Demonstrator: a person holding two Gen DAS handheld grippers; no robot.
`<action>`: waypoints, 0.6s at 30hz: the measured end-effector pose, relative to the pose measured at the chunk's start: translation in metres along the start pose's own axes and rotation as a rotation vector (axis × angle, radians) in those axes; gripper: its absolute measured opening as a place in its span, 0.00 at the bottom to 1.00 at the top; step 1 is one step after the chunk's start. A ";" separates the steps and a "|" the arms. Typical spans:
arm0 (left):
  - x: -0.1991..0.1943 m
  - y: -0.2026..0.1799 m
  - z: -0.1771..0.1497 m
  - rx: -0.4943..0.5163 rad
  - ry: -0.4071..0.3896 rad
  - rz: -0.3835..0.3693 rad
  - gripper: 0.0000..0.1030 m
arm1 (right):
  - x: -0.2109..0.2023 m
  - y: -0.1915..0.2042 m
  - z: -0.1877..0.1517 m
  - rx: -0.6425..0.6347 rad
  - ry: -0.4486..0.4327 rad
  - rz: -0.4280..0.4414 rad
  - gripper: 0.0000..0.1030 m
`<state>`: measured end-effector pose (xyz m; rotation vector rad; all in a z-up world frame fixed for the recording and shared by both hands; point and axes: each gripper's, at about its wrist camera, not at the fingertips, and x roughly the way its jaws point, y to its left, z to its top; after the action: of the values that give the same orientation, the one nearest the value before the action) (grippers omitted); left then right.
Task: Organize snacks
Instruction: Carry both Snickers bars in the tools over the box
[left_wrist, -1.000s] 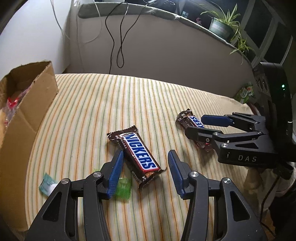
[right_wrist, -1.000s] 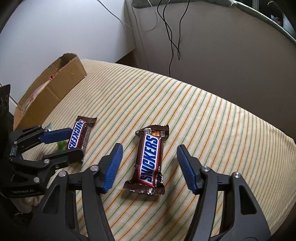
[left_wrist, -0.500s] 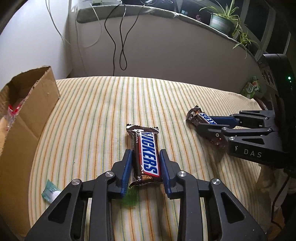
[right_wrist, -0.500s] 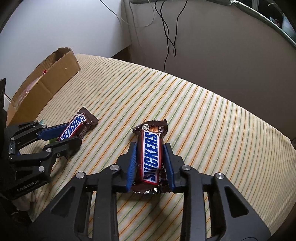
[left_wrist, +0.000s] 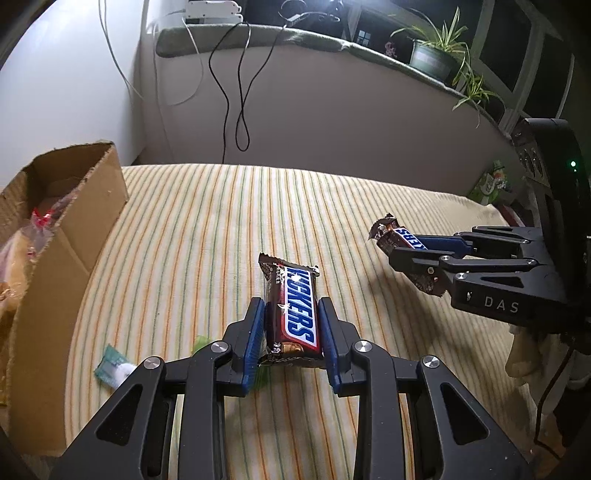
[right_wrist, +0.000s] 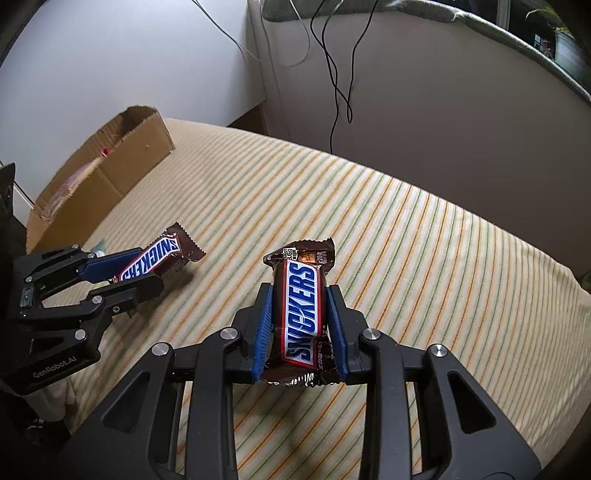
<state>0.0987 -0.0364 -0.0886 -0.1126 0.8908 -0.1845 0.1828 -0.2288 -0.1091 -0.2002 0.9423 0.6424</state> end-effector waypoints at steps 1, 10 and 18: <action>-0.003 0.001 -0.001 0.000 -0.006 -0.001 0.27 | -0.004 0.001 0.000 -0.003 -0.007 0.001 0.29; -0.034 0.016 -0.002 -0.014 -0.069 0.003 0.27 | -0.025 0.029 0.010 -0.045 -0.049 0.012 0.29; -0.067 0.042 0.002 -0.037 -0.137 0.056 0.27 | -0.029 0.065 0.031 -0.097 -0.077 0.041 0.29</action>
<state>0.0641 0.0186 -0.0436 -0.1337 0.7600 -0.1070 0.1532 -0.1763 -0.0603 -0.2415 0.8433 0.7294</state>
